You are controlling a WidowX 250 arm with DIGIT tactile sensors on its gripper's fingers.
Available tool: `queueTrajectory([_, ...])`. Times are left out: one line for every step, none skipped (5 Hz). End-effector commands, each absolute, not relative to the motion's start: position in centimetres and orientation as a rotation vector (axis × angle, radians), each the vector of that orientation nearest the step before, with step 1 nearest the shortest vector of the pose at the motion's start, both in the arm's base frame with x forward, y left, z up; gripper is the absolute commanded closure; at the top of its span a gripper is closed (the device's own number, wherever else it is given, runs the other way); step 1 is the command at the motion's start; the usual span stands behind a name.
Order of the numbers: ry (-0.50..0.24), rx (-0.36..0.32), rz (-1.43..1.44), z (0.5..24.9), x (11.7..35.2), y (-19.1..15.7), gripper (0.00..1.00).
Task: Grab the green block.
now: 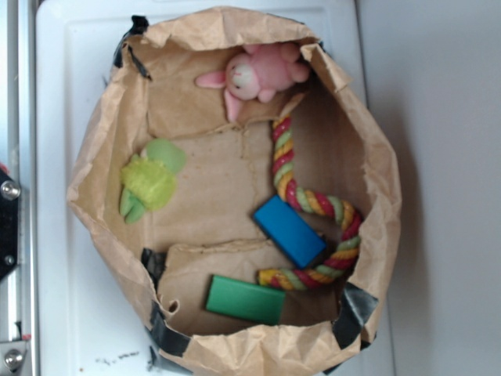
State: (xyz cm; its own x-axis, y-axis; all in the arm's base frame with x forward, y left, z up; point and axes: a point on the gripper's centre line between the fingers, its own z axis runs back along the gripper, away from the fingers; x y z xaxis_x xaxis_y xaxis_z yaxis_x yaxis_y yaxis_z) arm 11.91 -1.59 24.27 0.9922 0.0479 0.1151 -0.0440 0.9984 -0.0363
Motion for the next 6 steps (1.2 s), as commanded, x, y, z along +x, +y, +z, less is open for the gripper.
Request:
queueTrajectory([-0.116, -0.034, 0.046, 24.3, 11.9, -1.6, 0.0])
queueTrajectory([-0.172, -0.036, 0.09, 24.7, 15.0, -1.9, 0.0])
queueTrajectory([-0.203, -0.017, 0.108, 24.4, 17.3, -2.1, 0.0])
queueTrajectory([-0.233, -0.008, 0.116, 24.3, 18.9, -2.0, 0.0])
queueTrajectory([-0.256, -0.007, 0.125, 24.2, 20.6, -1.7, 0.0])
queueTrajectory([-0.271, -0.002, 0.114, 23.7, 22.0, -1.5, 0.0])
